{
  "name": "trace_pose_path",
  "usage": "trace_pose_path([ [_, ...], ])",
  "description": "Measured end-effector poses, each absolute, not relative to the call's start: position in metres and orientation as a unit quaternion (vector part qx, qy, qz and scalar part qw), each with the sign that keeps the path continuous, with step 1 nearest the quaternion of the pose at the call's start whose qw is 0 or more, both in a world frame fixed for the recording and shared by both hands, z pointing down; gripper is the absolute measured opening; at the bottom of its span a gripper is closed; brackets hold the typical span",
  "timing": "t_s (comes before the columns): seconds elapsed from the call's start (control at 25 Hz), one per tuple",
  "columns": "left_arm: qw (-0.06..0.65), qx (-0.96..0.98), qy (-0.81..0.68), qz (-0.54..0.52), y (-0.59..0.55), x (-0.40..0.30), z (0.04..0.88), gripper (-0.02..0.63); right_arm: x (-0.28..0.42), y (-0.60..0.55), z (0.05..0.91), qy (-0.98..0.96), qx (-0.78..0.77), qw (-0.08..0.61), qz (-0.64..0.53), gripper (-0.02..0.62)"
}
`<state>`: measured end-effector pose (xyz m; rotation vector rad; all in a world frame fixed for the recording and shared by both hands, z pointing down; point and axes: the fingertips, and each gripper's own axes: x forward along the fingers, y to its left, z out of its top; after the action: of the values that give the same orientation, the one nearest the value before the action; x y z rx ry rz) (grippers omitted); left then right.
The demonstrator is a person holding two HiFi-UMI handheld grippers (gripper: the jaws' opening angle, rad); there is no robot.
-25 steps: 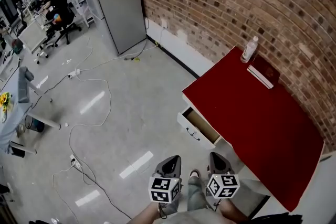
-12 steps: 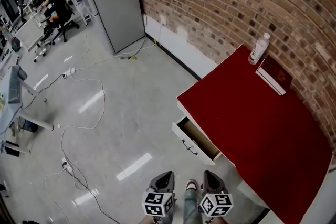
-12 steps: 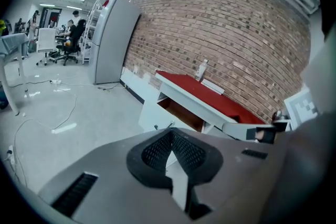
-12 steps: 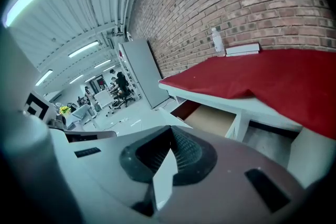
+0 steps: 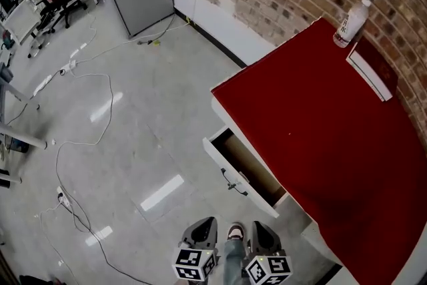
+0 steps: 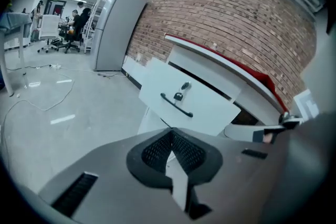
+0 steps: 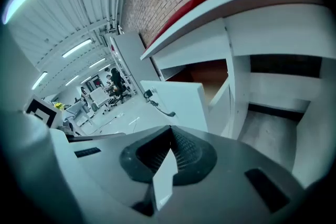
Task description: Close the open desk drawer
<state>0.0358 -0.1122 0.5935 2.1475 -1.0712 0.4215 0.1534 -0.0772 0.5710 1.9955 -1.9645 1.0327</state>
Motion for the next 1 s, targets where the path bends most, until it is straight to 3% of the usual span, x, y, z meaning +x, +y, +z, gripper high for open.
trace_pose_path([
  [0.32,0.335,0.829,-0.414,0.171,-0.116,0.048,0.644,0.009,0.170,-0.075,0.617,-0.651,0.670,0.081,0.348,-0.002],
  [1.0,0.300,0.859,-0.389,0.142,-0.172,0.090,0.655,0.009,0.168,-0.084,0.618,-0.654,0.667,0.068,0.351,-0.002],
])
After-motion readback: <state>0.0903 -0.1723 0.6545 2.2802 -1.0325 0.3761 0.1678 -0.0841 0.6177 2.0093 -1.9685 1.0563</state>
